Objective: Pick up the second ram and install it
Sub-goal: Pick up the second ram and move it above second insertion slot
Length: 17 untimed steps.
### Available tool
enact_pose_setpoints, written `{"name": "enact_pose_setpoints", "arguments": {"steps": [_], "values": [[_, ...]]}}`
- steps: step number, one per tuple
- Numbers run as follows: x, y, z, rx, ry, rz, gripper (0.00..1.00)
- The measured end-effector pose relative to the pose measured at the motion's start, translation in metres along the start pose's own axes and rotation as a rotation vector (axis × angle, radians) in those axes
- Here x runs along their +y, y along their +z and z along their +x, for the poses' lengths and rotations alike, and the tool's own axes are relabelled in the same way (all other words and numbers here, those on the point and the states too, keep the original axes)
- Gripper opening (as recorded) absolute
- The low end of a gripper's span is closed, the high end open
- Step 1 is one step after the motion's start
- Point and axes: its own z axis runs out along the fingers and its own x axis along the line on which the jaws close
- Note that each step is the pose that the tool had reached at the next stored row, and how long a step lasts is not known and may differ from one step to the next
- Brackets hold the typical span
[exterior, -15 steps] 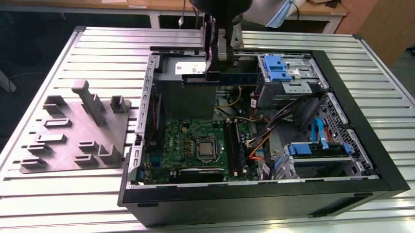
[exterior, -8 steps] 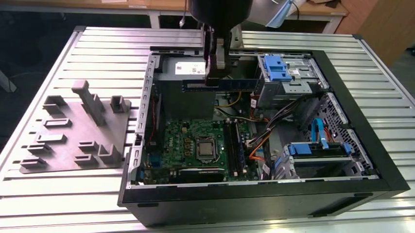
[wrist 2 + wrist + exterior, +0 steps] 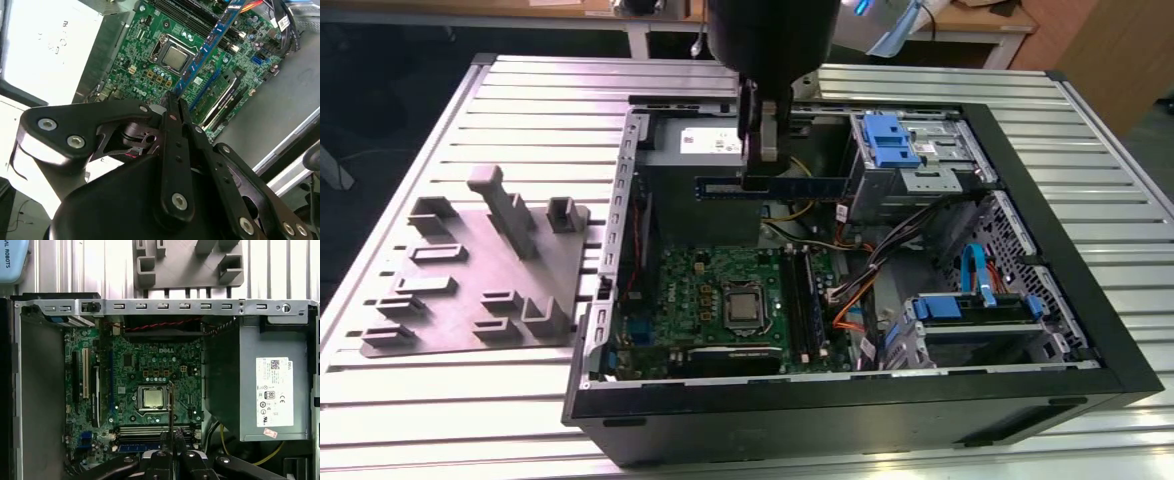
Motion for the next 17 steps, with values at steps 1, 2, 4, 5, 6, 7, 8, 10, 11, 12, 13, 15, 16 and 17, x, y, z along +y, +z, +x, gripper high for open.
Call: {"name": "enact_pose_setpoints", "arguments": {"steps": [1, 2, 4, 5, 6, 7, 8, 10, 11, 12, 13, 15, 16, 17], "values": [[0.0000, 0.0018, 0.0003, -0.0001, 0.000, 0.0000, 0.13], [0.0000, 0.0036, 0.0006, -0.0001, 0.000, 0.0000, 0.13], [0.0001, 0.0071, 0.0012, 0.0000, 0.000, 0.0000, 0.13], [0.0001, 0.0090, 0.0015, -0.0001, 0.000, 0.0000, 0.13], [0.0001, 0.0108, 0.0017, -0.0001, 0.000, 0.0000, 0.13], [0.0002, 0.0126, 0.0019, 0.0000, 0.001, 0.0000, 0.13], [0.0002, 0.0145, 0.0022, 0.0000, 0.001, 0.0000, 0.13], [0.0003, 0.0180, 0.0026, 0.0001, 0.000, 0.0000, 0.13], [0.0004, 0.0199, 0.0027, 0.0000, 0.000, 0.0000, 0.13], [0.0004, 0.0217, 0.0028, 0.0000, 0.000, 0.0000, 0.13], [0.0005, 0.0234, 0.0030, 0.0000, 0.000, 0.0000, 0.13], [0.0008, 0.0272, 0.0032, 0.0000, 0.001, 0.0000, 0.13], [0.0012, 0.0290, 0.0033, 0.0000, 0.001, 0.0000, 0.13], [0.0016, 0.0308, 0.0035, 0.0000, 0.001, 0.0001, 0.13]]}}
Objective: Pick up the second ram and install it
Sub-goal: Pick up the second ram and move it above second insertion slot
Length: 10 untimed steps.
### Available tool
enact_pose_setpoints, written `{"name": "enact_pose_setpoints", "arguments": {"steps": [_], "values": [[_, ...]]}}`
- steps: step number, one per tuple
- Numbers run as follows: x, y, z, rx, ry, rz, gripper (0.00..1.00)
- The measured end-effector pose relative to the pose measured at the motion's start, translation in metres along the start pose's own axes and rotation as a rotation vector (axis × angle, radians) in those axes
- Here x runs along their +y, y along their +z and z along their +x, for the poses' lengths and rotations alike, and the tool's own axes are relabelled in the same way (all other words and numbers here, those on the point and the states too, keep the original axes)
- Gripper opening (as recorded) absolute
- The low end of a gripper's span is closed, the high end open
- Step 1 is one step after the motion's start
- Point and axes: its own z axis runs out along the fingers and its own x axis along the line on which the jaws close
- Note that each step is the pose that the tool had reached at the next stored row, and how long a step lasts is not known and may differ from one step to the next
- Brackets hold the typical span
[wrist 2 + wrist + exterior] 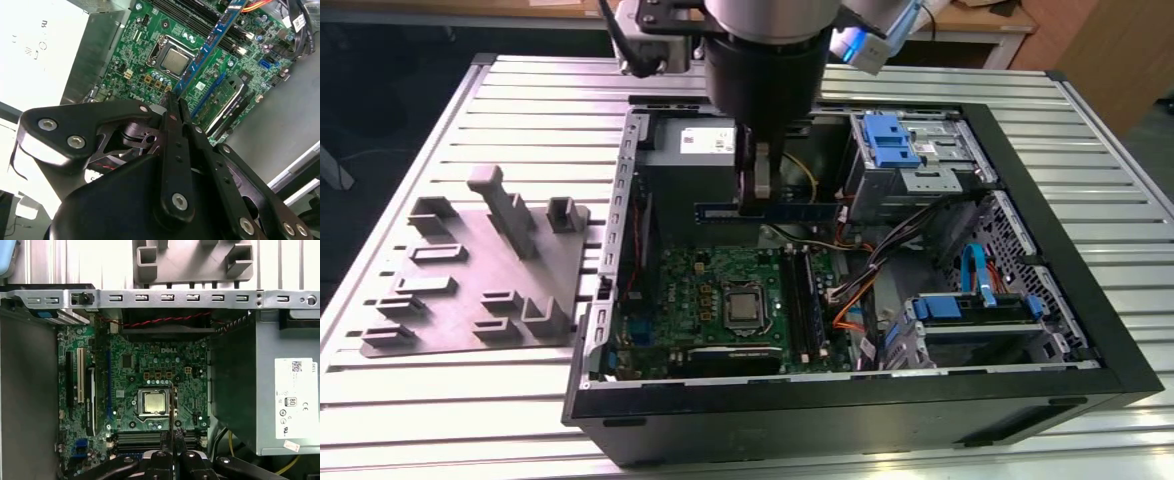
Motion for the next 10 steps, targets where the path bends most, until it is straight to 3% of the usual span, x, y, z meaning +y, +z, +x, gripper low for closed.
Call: {"name": "enact_pose_setpoints", "arguments": {"steps": [10], "values": [[0.0029, 0.0181, 0.0014, -0.0001, 0.000, -0.0001, 0.13]]}}
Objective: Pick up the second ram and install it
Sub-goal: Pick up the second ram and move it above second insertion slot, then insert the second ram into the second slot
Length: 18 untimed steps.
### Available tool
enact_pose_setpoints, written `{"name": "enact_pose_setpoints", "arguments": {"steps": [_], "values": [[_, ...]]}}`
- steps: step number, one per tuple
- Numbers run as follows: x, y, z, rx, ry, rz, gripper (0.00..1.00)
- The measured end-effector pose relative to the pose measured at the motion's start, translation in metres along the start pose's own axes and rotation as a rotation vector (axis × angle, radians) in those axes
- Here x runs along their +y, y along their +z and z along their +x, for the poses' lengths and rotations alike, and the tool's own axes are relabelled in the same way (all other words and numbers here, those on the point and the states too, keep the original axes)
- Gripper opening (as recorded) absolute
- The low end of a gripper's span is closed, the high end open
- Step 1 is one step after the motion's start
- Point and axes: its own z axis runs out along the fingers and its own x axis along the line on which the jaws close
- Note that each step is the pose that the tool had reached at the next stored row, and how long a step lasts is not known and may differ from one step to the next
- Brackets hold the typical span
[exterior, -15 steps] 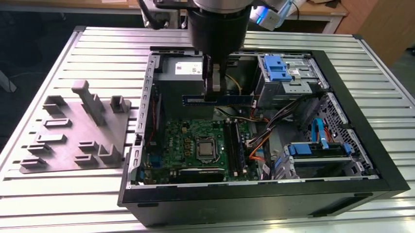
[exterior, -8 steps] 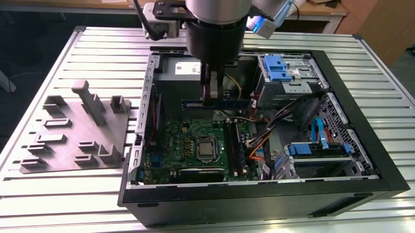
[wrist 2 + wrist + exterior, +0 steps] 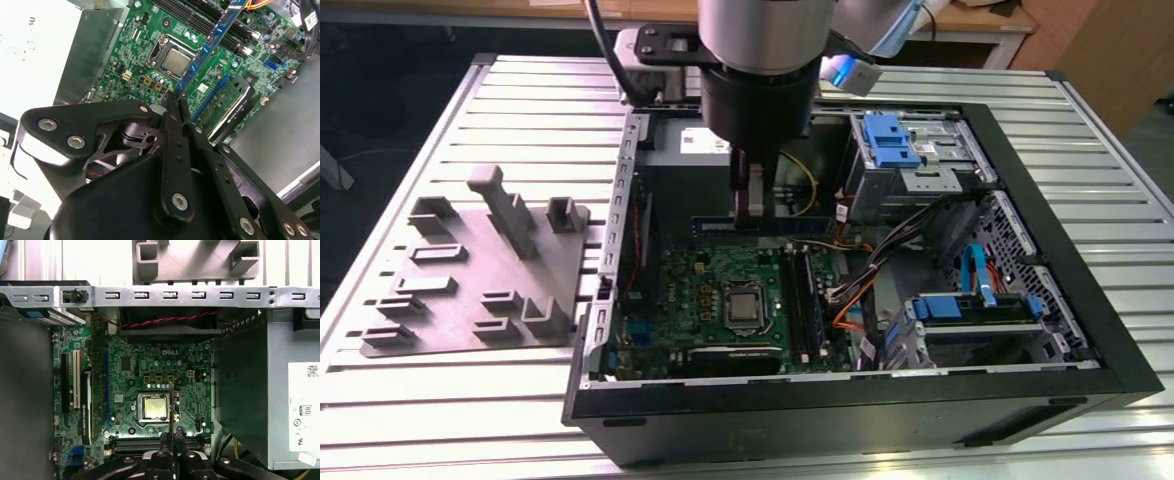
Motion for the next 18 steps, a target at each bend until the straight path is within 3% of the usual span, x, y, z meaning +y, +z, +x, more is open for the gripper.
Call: {"name": "enact_pose_setpoints", "arguments": {"steps": [6, 18], "values": [[0.0000, 0.0103, 0.0005, 0.0000, 0.000, -0.0006, 0.13], [0.0000, 0.0107, 0.0005, 0.0001, 0.000, -0.0007, 0.13]]}}
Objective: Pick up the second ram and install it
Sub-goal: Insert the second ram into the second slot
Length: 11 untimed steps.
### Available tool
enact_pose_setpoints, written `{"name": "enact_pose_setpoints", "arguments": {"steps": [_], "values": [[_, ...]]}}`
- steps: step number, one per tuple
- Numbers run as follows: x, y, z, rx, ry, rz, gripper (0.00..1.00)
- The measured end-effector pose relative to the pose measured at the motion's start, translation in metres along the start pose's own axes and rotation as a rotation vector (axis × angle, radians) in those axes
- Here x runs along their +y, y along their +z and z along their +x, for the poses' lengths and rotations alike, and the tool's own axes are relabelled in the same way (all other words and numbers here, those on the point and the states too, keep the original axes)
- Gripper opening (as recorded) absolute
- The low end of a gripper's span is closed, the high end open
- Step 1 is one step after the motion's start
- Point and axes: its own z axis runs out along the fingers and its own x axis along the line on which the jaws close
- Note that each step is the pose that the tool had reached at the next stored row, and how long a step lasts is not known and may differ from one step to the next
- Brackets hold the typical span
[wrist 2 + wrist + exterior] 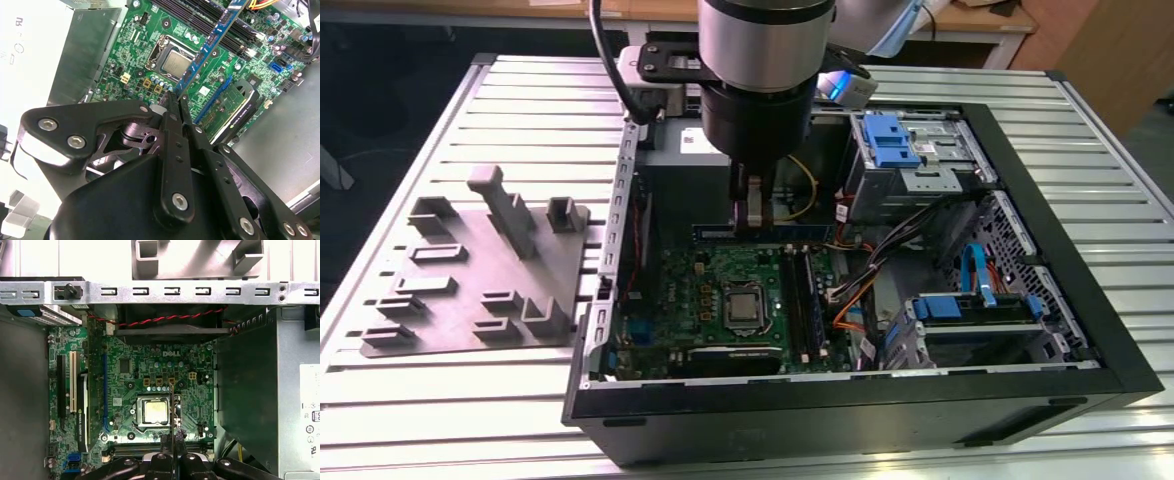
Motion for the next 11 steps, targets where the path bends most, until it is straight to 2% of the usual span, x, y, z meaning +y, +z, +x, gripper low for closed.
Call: {"name": "enact_pose_setpoints", "arguments": {"steps": [4, 11], "values": [[0.0000, 0.0002, 0.0000, -0.0002, 0.007, 0.0003, 0.13], [0.0000, 0.0020, 0.0001, -0.0006, 0.123, 0.0053, 0.13]]}}
